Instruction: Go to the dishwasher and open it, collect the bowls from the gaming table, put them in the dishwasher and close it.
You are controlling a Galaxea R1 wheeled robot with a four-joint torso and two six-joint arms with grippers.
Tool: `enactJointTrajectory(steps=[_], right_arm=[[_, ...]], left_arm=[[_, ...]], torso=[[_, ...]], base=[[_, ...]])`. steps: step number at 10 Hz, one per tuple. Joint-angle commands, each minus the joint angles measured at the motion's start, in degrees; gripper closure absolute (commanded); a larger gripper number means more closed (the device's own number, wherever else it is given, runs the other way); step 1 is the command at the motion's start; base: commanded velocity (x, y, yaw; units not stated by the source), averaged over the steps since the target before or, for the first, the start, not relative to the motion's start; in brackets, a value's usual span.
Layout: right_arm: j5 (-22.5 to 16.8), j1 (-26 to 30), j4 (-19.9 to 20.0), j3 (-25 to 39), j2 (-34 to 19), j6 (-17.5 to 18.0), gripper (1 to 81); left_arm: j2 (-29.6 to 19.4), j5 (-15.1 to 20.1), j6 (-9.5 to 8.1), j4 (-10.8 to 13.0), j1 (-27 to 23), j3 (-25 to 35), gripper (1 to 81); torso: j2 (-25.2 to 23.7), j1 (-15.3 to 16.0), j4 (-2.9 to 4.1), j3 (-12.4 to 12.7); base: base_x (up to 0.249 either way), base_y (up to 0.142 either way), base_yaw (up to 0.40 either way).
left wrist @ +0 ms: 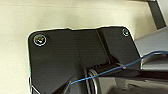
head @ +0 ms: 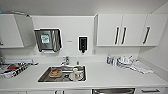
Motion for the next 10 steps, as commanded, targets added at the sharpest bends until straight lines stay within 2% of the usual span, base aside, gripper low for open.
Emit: enactJointTrajectory(steps=[1, 4, 6, 7, 8, 9, 10], right_arm=[[-3.0, 2.8, 0.0, 1.6, -1.0, 0.3, 1.0], [-3.0, 2.8, 0.2, 9.6, -6.0, 0.3, 1.0], [-3.1, 3.1, 0.2, 18.4, -11.4, 0.3, 1.0], [-3.1, 3.6, 0.2, 25.1, -15.4, 0.3, 1.0], [-3.0, 4.1, 0.2, 30.0, -19.0, 0.3, 1.0], [-3.0, 4.4, 0.2, 33.7, -21.7, 0.3, 1.0], [-2.7, 5.0, 0.2, 36.3, -24.3, 0.3, 1.0]], left_arm=[[-1.2, 2.4, 0.1, 0.1, -3.8, 0.1, 1.0], [-7.3, 1.2, 0.18, 0.2, -3.8, 10.6, 1.0], [-10.3, 1.0, 0.18, 0.2, -3.7, 14.8, 1.0], [-11.2, 0.9, 0.18, 0.2, -3.8, 15.4, 1.0], [-12.1, 0.8, 0.18, 0.2, -3.7, 16.0, 1.0], [-13.4, 0.7, 0.18, 0.2, -3.6, 16.6, 1.0], [-16.0, 0.1, 0.18, 0.2, -3.6, 18.8, 1.0]], torso=[[0.0, 0.0, 0.0, 0.0], [0.0, 0.0, 0.0, 0.0], [0.0, 0.0, 0.0, 0.0], [-5.8, 3.7, 0.0, 0.0], [-6.1, 3.9, 0.0, 0.0], [-7.3, 4.7, 0.0, -1.3], [-9.0, 5.7, 0.0, -5.3]], base=[[0.0, 0.0, 0.0], [0.0, 0.0, 0.0], [0.0, 0.0, 0.0], [0.0, 0.0, 0.0], [0.0, 0.0, 0.0], [0.0, 0.0, 0.0], [0.0, 0.0, 0.0]])
